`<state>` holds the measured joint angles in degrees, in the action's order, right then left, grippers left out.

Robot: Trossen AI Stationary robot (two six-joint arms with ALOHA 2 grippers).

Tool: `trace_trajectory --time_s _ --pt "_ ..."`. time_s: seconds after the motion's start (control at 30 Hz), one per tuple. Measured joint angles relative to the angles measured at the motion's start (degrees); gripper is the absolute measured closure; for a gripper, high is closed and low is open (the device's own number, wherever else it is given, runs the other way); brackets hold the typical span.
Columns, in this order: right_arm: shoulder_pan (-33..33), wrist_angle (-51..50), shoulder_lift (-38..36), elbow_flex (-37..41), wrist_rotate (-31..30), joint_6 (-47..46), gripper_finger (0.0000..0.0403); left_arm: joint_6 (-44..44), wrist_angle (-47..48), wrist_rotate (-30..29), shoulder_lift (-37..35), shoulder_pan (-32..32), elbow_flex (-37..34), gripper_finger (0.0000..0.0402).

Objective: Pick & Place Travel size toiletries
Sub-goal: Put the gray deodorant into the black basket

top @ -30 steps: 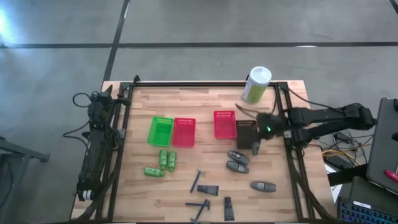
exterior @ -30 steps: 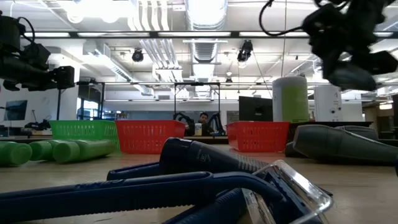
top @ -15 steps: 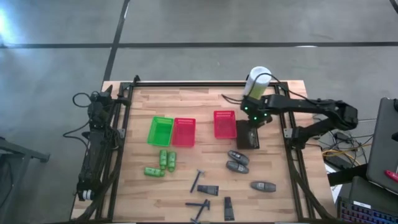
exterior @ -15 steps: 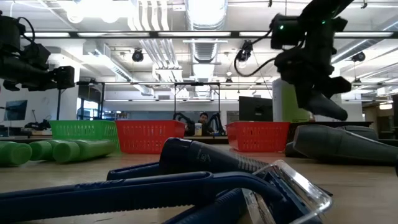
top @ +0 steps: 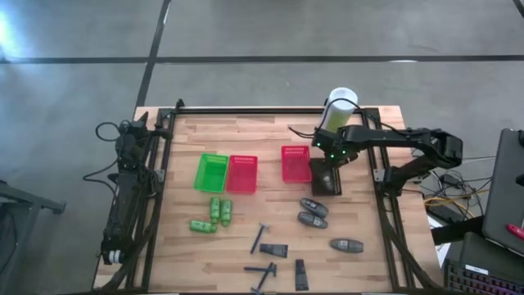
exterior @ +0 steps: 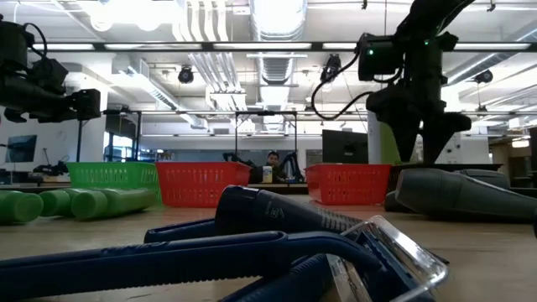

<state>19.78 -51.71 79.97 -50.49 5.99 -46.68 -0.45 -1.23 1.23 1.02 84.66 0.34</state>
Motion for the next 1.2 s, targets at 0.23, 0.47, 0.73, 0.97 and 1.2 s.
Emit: trace_trajectory --time_s 0.23,0.47,0.73,0.97,1.2 --pt "-2.90 -2.76 -7.49 -2.32 -4.26 3.85 0.0077 -0.01 0.00 0.00 -0.01 0.01 0.00 0.0142" --pt "-17.40 -14.62 -15.69 -2.26 -1.42 13.98 0.0058 0.00 -0.02 0.00 -0.02 0.01 0.00 0.0142" --pt "-45.71 -15.55 -15.66 -2.28 -2.80 -2.08 0.0070 -0.01 0.00 0.00 -0.01 -0.01 0.00 0.0142" --pt "-60.39 -5.43 -6.86 -2.32 1.79 -5.63 0.0053 0.00 0.00 0.00 0.00 -0.01 0.00 0.0142" --pt "-65.57 3.23 3.72 -2.63 1.51 -11.20 0.0048 -0.02 0.00 0.00 -0.01 -0.02 0.00 0.0142"
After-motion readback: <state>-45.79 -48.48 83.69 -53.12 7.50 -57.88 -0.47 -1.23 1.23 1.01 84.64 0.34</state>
